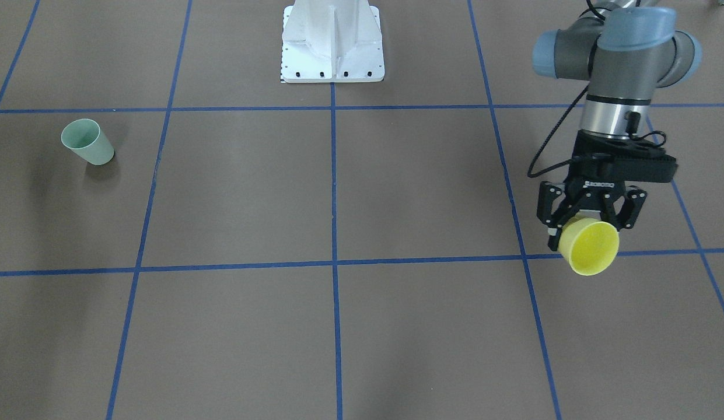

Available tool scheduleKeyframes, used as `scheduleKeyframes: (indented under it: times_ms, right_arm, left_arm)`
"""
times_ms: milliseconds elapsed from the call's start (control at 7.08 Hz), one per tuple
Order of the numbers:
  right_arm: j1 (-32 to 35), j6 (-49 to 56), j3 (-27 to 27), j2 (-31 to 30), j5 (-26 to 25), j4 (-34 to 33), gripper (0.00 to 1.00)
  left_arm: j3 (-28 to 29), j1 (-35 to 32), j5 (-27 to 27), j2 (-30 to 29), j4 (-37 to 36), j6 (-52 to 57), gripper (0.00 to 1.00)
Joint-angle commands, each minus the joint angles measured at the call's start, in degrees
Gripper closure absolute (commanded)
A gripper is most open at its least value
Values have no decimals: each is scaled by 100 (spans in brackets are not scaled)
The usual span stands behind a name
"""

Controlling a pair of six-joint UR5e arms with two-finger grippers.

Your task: Transfer and stack yellow cup on green cup

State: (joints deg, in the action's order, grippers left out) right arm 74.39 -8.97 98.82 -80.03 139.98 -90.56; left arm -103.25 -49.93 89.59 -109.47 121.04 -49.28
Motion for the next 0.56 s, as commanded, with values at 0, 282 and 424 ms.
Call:
scheduleKeyframes:
  times_ms: [0,282,424]
  right_arm:
    - [-615,-609,6,442,170,47,0]
    - [-1423,-1889,59,969,109,397,0]
    - [-1775,-2629,32,1267,-126,556,0]
  left_arm:
    - [-125,657,32,-110,548,41,100]
    - [-29,915,758,-127,1368,443,100]
    - [76,1002,1180,-127,1979,541,100]
